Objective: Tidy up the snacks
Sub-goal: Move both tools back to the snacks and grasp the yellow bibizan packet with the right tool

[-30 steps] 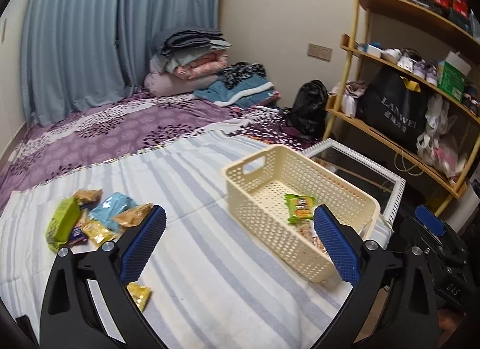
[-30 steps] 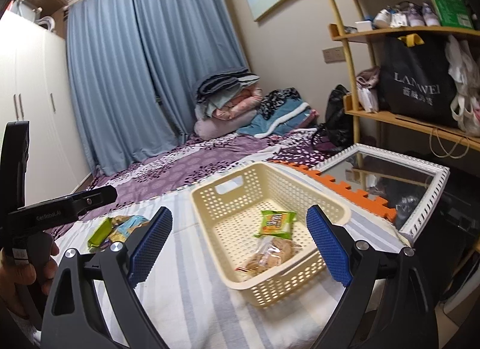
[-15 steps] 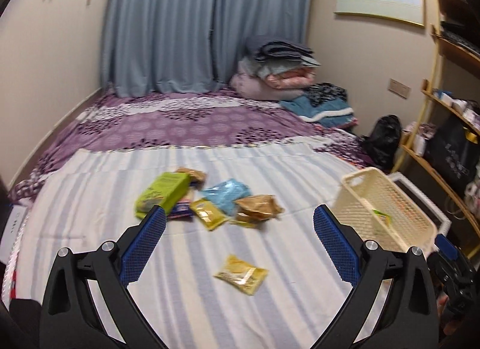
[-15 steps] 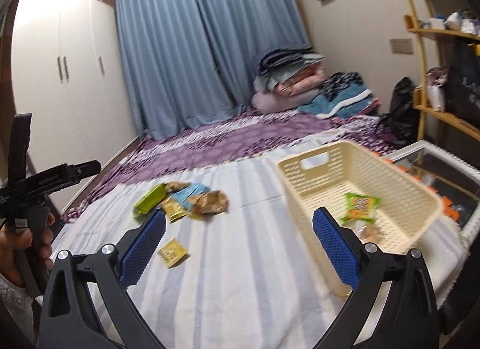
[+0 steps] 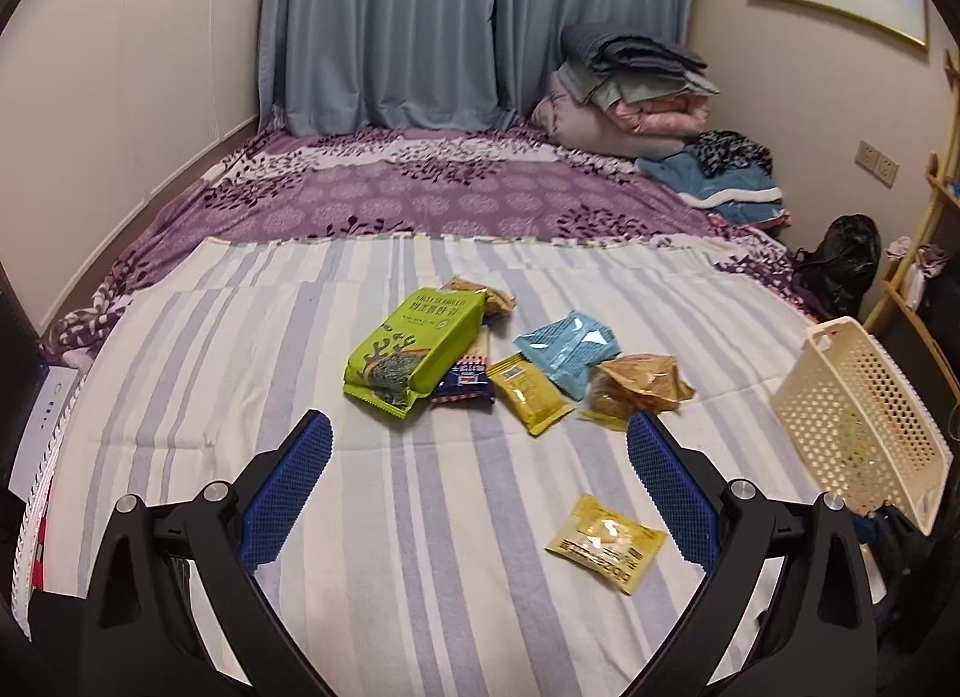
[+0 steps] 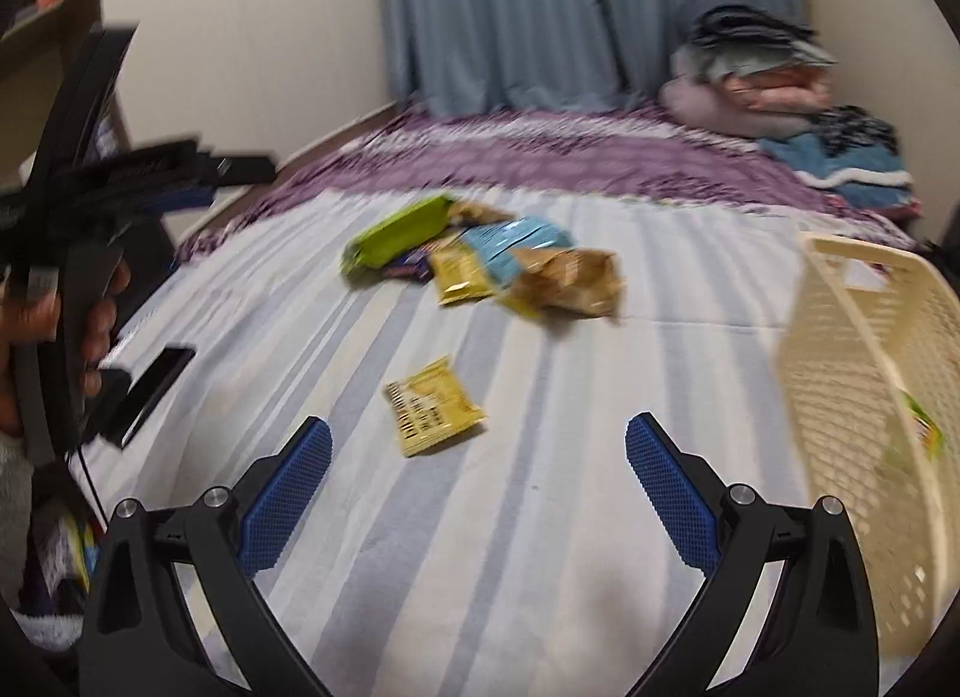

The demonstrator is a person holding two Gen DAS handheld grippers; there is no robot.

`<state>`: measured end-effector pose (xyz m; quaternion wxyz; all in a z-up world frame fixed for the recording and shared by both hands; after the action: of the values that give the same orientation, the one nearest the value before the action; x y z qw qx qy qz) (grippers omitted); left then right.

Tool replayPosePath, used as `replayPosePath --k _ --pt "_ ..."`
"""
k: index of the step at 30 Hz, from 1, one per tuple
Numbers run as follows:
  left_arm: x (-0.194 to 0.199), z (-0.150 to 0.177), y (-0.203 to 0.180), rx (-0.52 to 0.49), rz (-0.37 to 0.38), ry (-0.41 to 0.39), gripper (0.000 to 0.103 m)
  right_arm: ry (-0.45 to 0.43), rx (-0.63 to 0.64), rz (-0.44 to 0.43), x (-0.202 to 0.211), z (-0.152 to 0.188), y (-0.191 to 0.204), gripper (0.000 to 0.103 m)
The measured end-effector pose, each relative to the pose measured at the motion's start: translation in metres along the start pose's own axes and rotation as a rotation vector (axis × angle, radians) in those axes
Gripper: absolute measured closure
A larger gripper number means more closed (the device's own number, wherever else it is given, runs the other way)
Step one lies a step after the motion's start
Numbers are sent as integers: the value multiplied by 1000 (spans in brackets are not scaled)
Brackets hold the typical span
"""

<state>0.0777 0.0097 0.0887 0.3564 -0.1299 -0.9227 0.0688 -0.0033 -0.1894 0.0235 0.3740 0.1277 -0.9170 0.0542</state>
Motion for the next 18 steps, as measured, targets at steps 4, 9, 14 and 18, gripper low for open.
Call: replayPosePath --k 4,9,14,18 --pt "-23 -2 7 -3 -30 41 3 62 56 -49 -35 0 12 5" --pt "-39 -11 9 -37 -33 59 3 111 81 -50 -68 -8 11 5" --pt "-46 -27 17 -22 11 25 3 147 120 -33 -80 -5 19 5" --pt "-47 -30 29 -29 37 10 3 162 110 -62 -89 -4 35 5"
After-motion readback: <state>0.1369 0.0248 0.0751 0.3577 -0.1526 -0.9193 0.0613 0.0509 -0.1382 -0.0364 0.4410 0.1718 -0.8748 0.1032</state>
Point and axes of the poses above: each gripper's, at about its wrist camera, not at the fingertips, and x roughly against the way its jaws point, y to its left, z to its underside, the point moved 10 cm from there along -x, roughly the way its jaws point, and after that the axes turned 11 degrees about z, right-handed, at the moved point
